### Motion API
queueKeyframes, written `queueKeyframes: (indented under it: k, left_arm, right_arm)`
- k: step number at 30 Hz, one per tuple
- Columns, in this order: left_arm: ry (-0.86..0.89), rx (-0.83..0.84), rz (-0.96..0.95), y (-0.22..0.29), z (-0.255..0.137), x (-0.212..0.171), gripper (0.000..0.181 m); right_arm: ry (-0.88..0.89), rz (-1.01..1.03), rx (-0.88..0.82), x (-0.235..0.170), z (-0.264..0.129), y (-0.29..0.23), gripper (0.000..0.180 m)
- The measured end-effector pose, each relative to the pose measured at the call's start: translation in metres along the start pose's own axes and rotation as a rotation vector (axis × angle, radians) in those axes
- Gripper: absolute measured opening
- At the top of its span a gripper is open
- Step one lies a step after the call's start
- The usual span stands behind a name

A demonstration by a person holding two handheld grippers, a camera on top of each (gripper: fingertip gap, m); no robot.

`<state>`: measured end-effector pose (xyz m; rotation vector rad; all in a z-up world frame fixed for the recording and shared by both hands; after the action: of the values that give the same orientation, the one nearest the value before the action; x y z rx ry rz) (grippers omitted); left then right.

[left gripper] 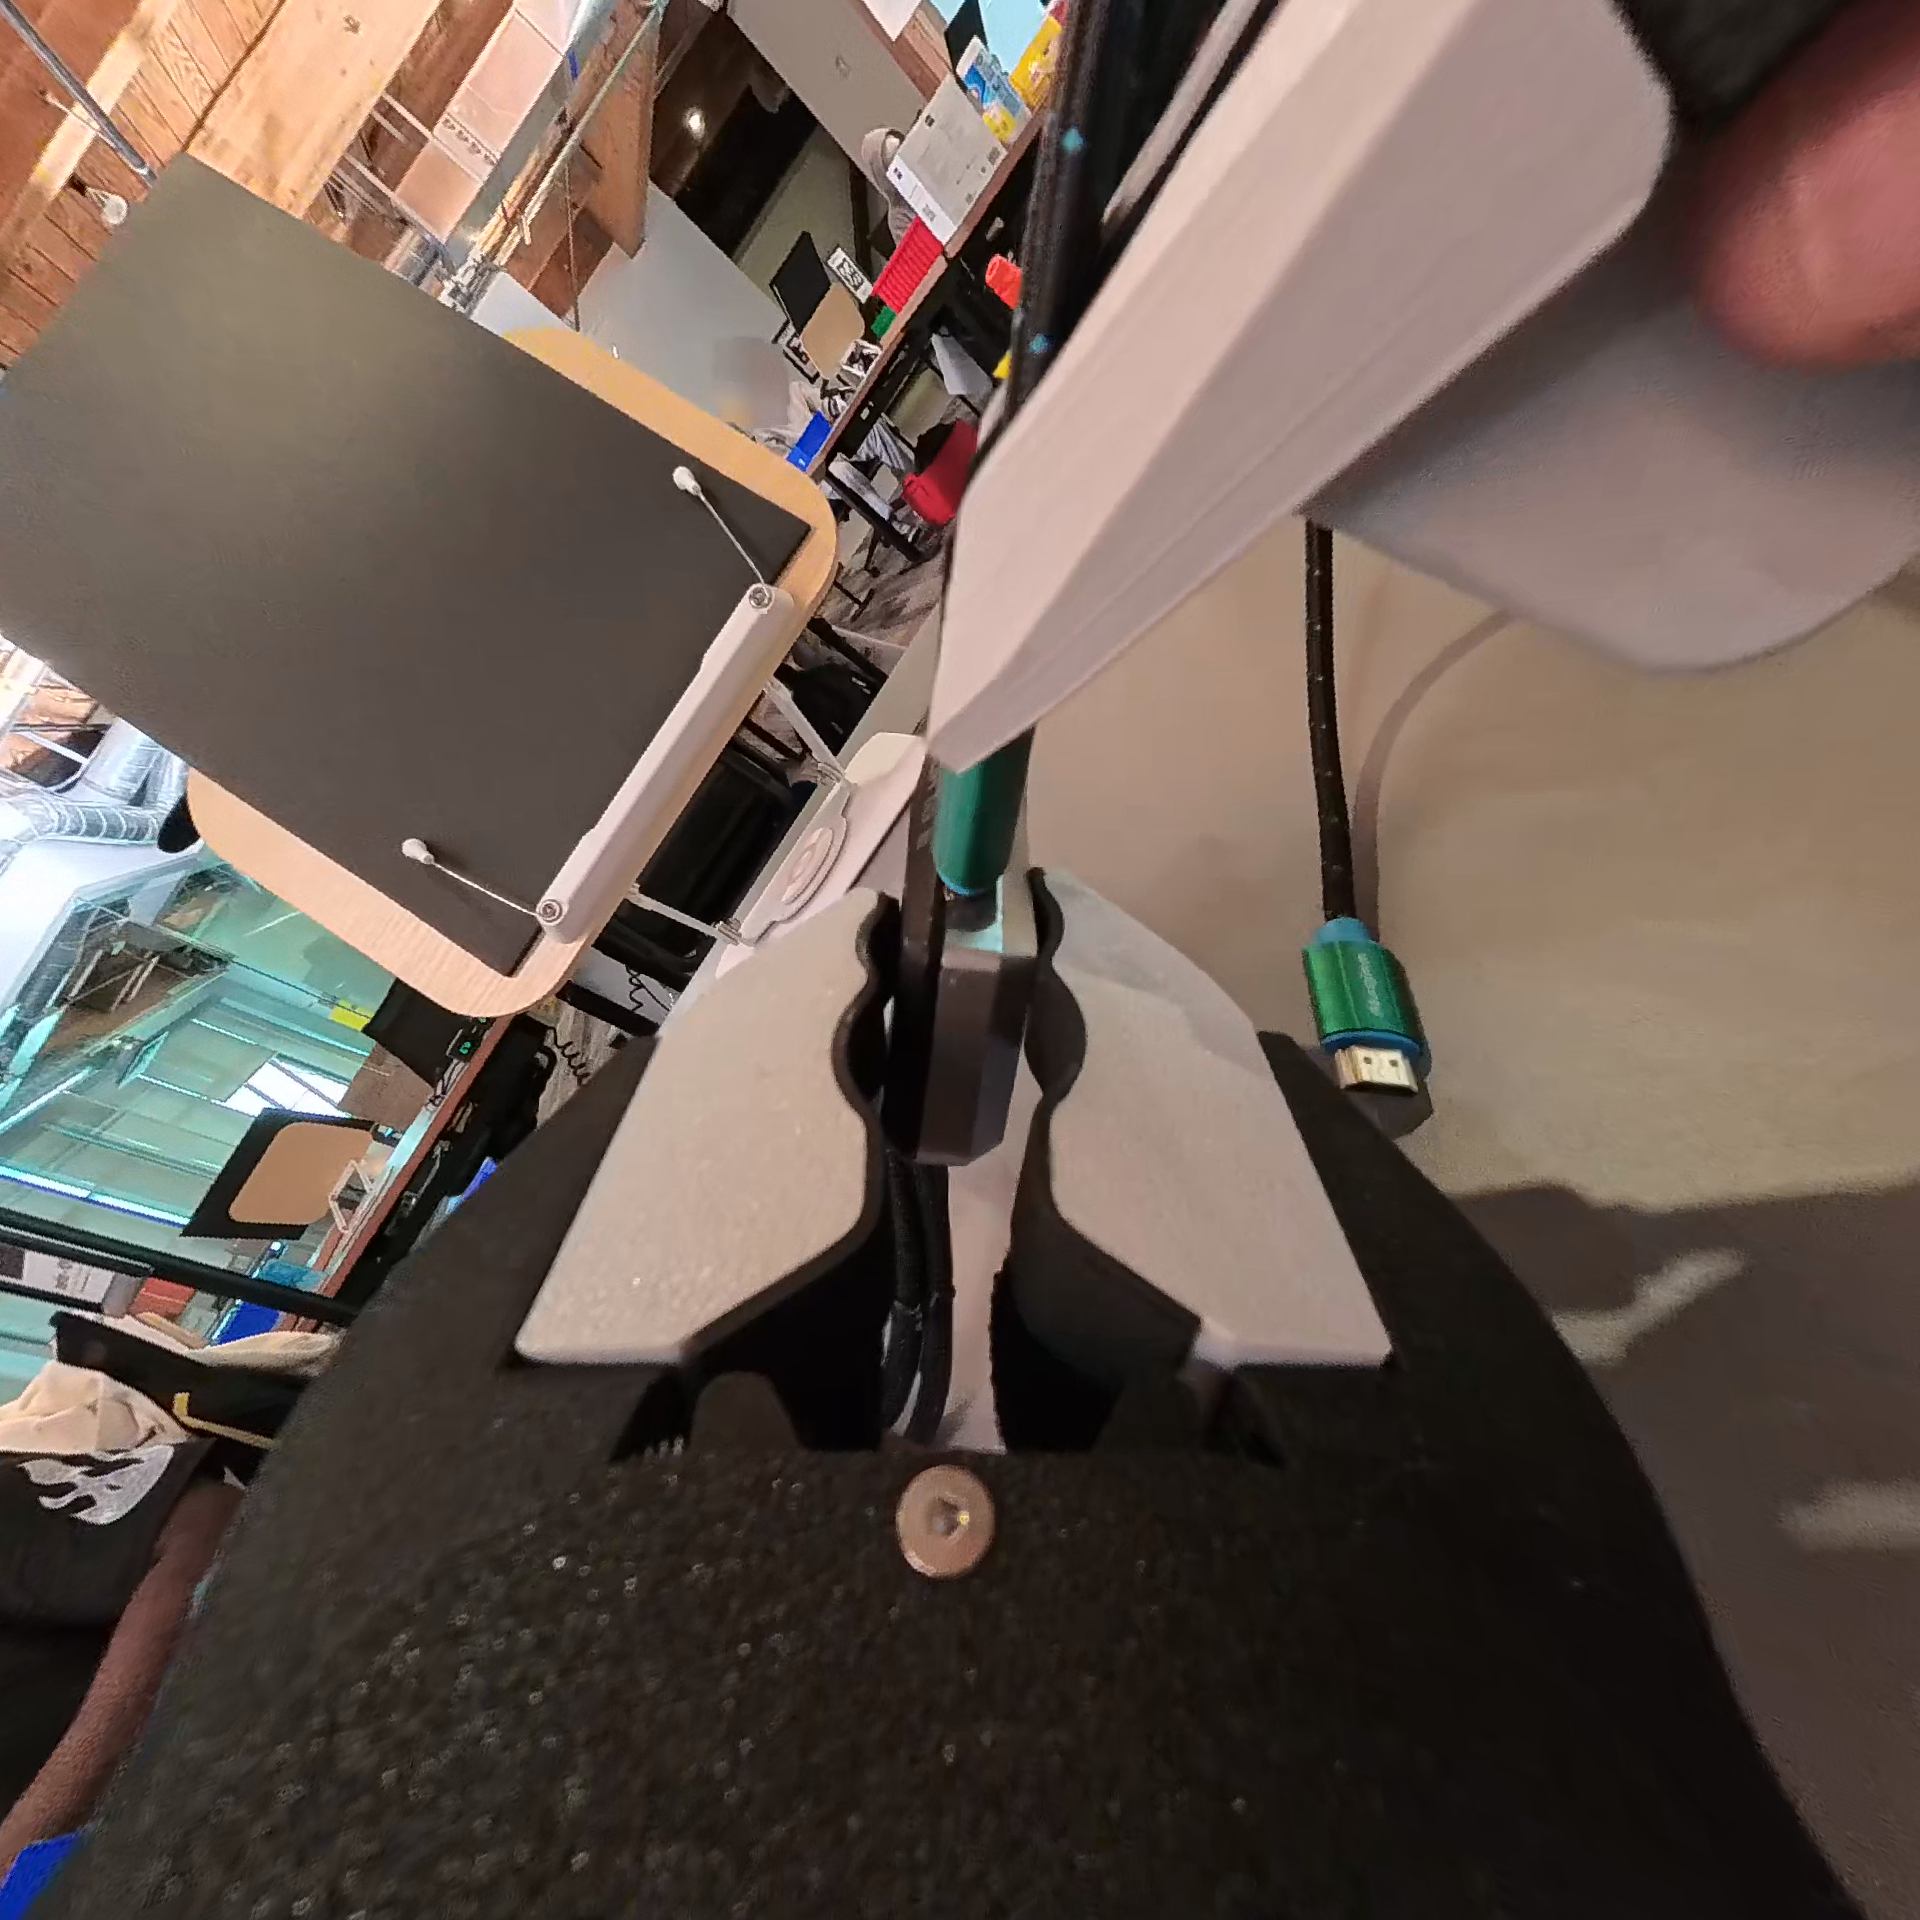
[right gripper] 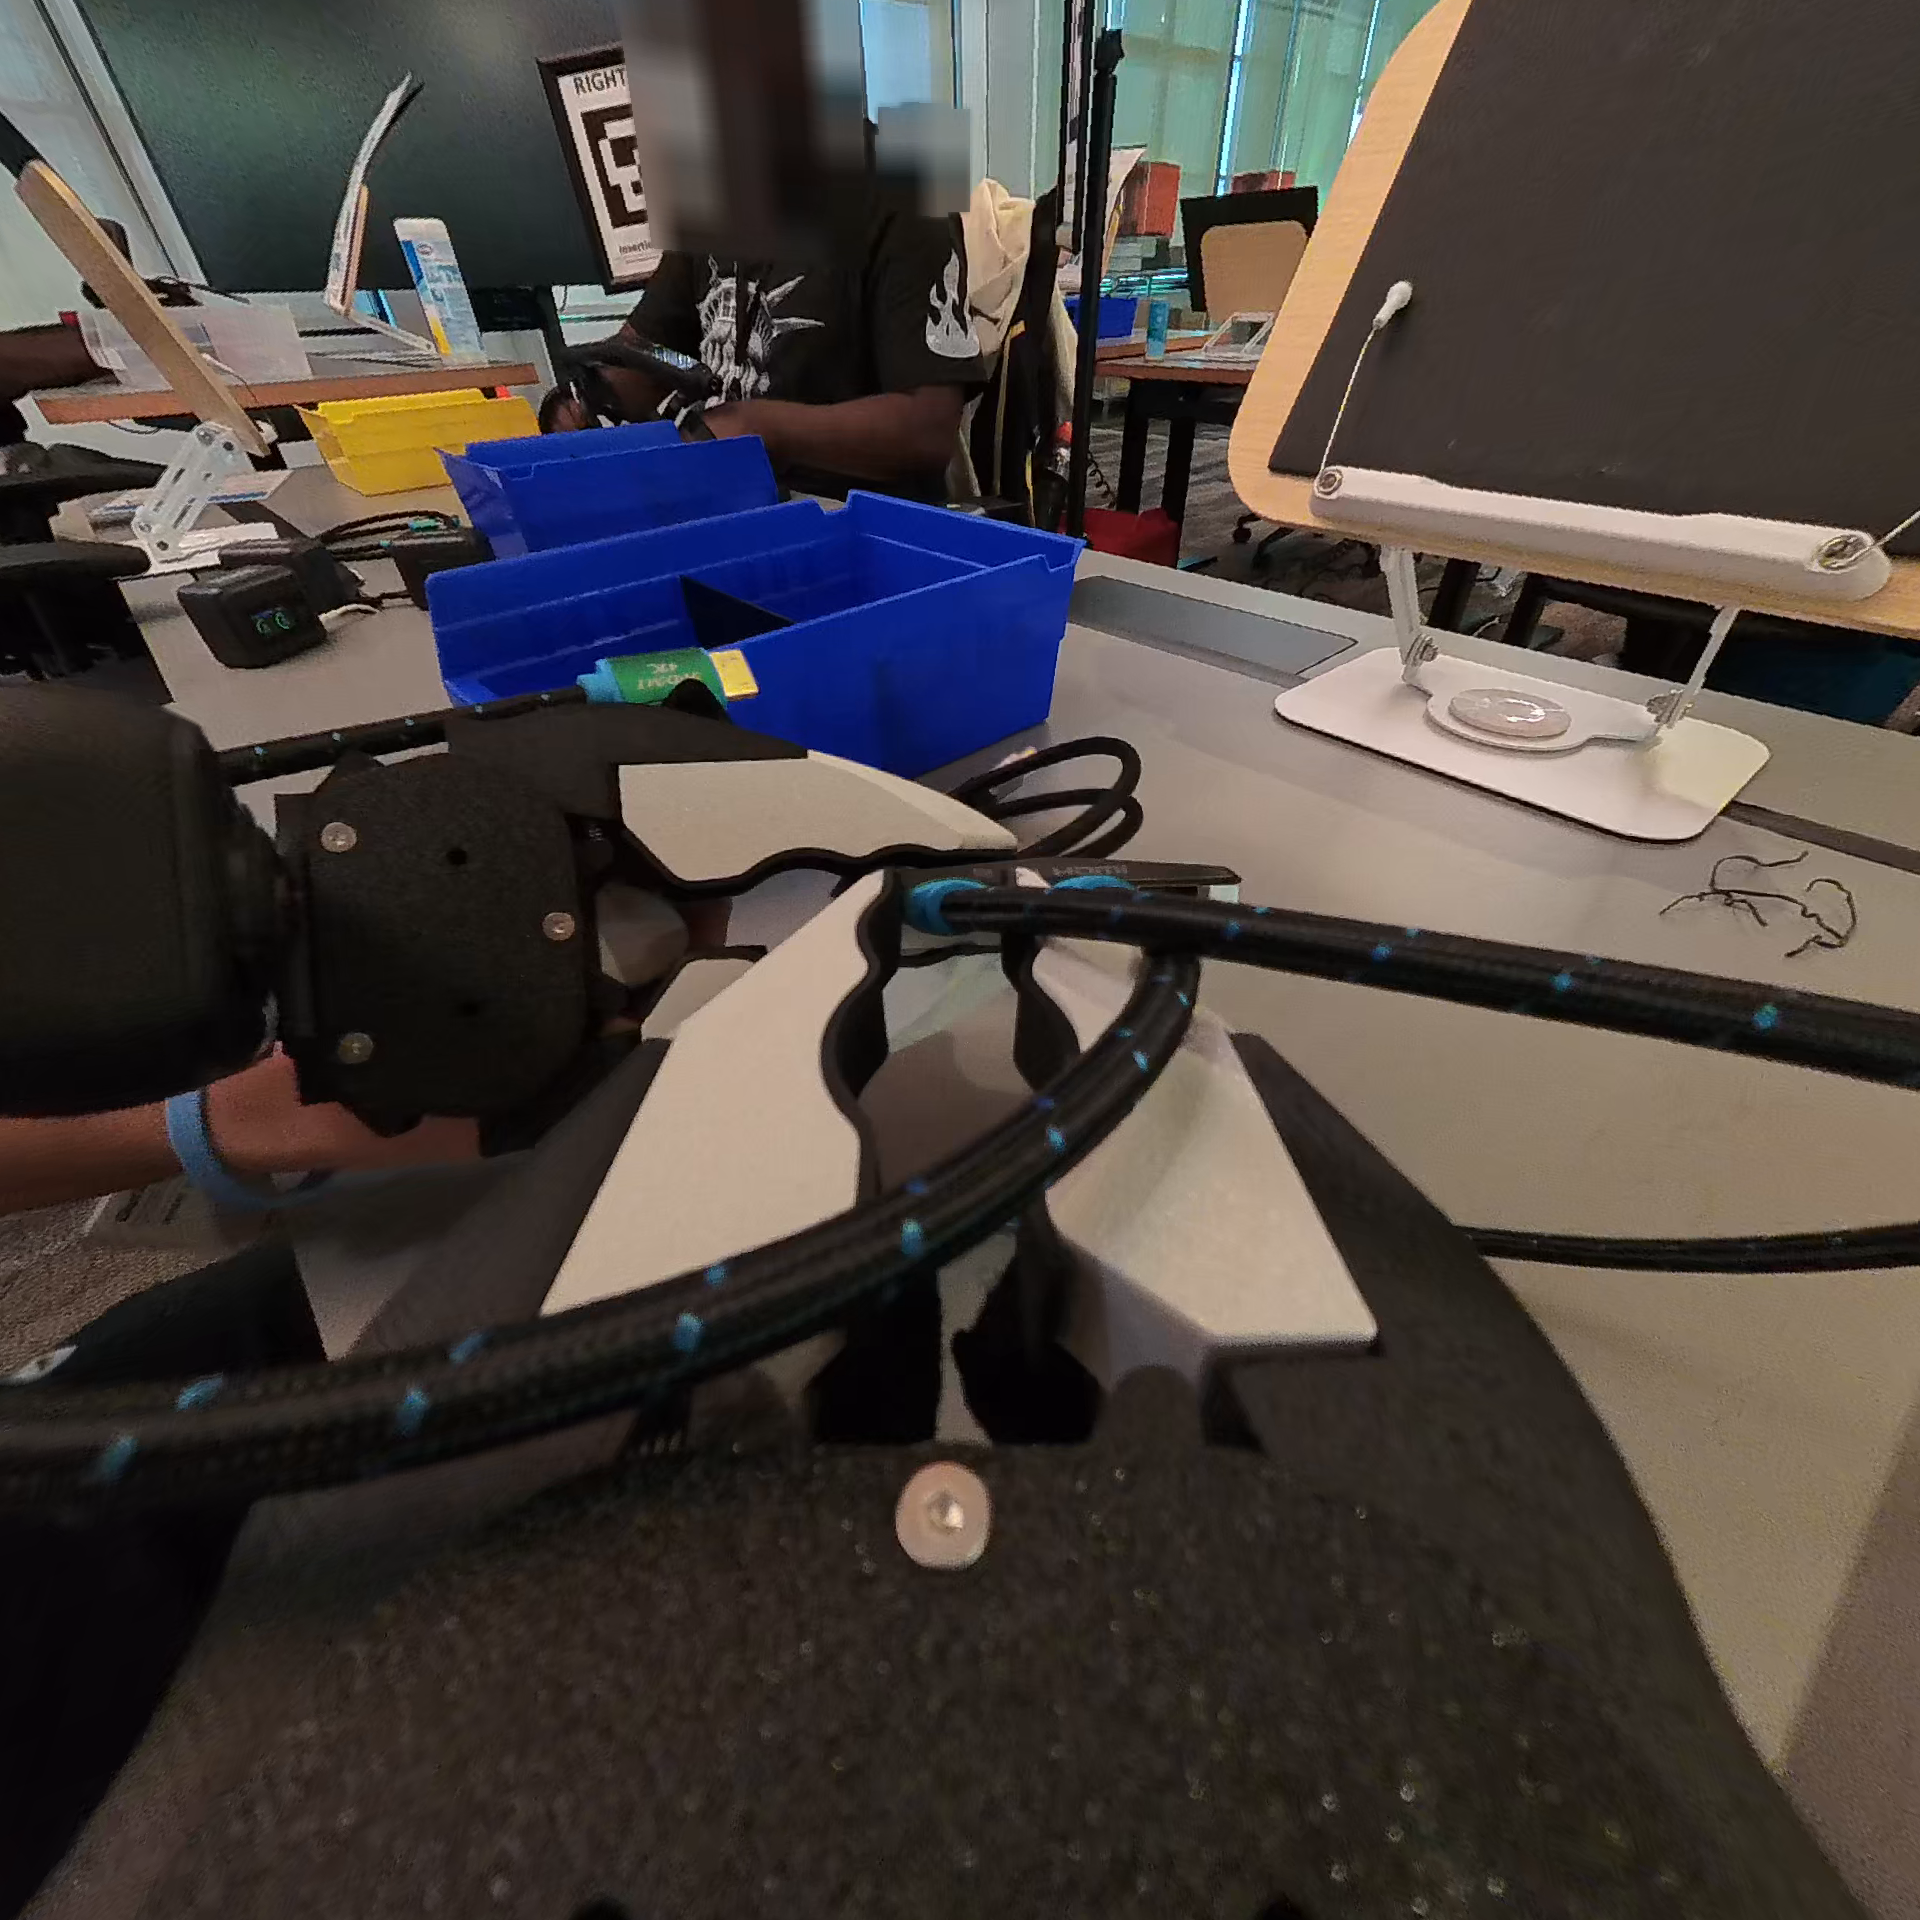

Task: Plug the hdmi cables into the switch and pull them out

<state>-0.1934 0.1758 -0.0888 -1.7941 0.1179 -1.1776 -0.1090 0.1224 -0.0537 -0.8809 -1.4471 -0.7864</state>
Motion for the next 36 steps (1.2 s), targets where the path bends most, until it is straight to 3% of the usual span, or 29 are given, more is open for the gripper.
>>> queueKeyframes:
  k: [2,3,9,16,18,20,26,31,36]
  left_arm:
    - [0.002,-0.007,0.004,0.000,0.000,0.000,0.023]
    - [0.004,-0.011,0.006,0.001,0.000,-0.001,0.023]
    - [0.011,-0.004,0.001,-0.001,-0.004,0.005,0.023]
    - [0.000,-0.006,0.025,-0.001,-0.006,0.002,0.022]
    - [-0.011,-0.003,0.031,-0.002,-0.005,-0.002,0.022]
    - [-0.012,-0.002,0.019,-0.004,-0.004,-0.004,0.022]
    - [-0.022,-0.004,0.006,-0.002,-0.004,-0.004,0.023]
    - [-0.039,-0.006,0.004,0.003,-0.003,-0.002,0.022]
    - [-0.025,-0.011,-0.020,0.004,-0.001,0.000,0.022]
  right_arm:
    - [0.010,0.005,-0.003,0.001,-0.001,-0.001,0.017]
    - [0.035,0.019,0.000,0.003,-0.003,-0.001,0.006]
    - [0.043,-0.055,0.003,0.010,-0.005,-0.006,0.006]
    - [0.055,-0.108,0.015,0.006,-0.003,-0.005,0.012]
    - [-0.009,-0.146,0.040,0.000,0.001,-0.009,0.033]
    - [-0.036,-0.165,0.030,-0.002,0.004,-0.011,0.037]
    - [-0.032,-0.191,-0.053,-0.006,0.008,-0.012,0.027]
    - [-0.022,-0.149,-0.098,-0.008,0.008,-0.011,0.023]
    - [-0.044,0.019,-0.062,-0.006,0.004,-0.005,0.020]
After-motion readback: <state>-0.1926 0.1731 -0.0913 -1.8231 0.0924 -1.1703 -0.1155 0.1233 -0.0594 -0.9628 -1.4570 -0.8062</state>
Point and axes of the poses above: each gripper's, where its closed fingertips meet, z out along the fingers, x out of its top, y = z × x across the jaws, the point moved 7 cm from there along -z, back along the fingers, and after that the axes turned 3 degrees about y, right-handed, at the moved point
